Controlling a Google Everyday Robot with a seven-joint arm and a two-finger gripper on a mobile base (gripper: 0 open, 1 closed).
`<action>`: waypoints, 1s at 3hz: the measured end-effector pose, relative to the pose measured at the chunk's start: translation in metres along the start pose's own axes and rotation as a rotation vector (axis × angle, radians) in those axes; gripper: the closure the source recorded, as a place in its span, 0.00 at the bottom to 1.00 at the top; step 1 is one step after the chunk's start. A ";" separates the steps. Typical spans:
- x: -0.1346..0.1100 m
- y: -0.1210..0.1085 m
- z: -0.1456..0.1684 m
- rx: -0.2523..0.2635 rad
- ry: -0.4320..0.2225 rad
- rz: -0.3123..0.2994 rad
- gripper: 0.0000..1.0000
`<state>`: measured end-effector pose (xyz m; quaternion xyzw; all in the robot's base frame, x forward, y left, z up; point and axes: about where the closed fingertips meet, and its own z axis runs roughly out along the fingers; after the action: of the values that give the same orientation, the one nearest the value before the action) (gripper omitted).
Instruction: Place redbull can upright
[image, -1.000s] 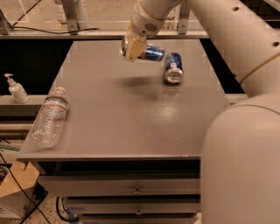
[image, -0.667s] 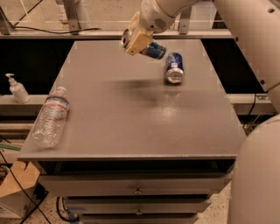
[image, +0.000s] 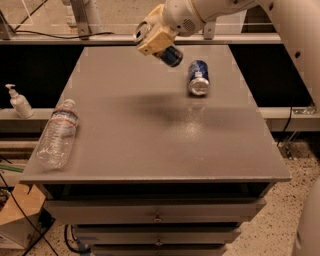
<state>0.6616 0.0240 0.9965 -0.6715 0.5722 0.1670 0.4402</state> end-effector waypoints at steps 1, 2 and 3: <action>0.010 0.003 0.007 -0.008 -0.050 0.058 1.00; 0.014 0.010 0.011 -0.004 -0.182 0.150 1.00; 0.012 0.017 0.009 0.020 -0.335 0.247 1.00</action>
Offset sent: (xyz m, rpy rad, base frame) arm -0.0082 -0.0082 -0.0195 0.4380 0.1891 -0.0201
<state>0.6522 0.0245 0.9758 -0.5545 0.5707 0.3234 0.5121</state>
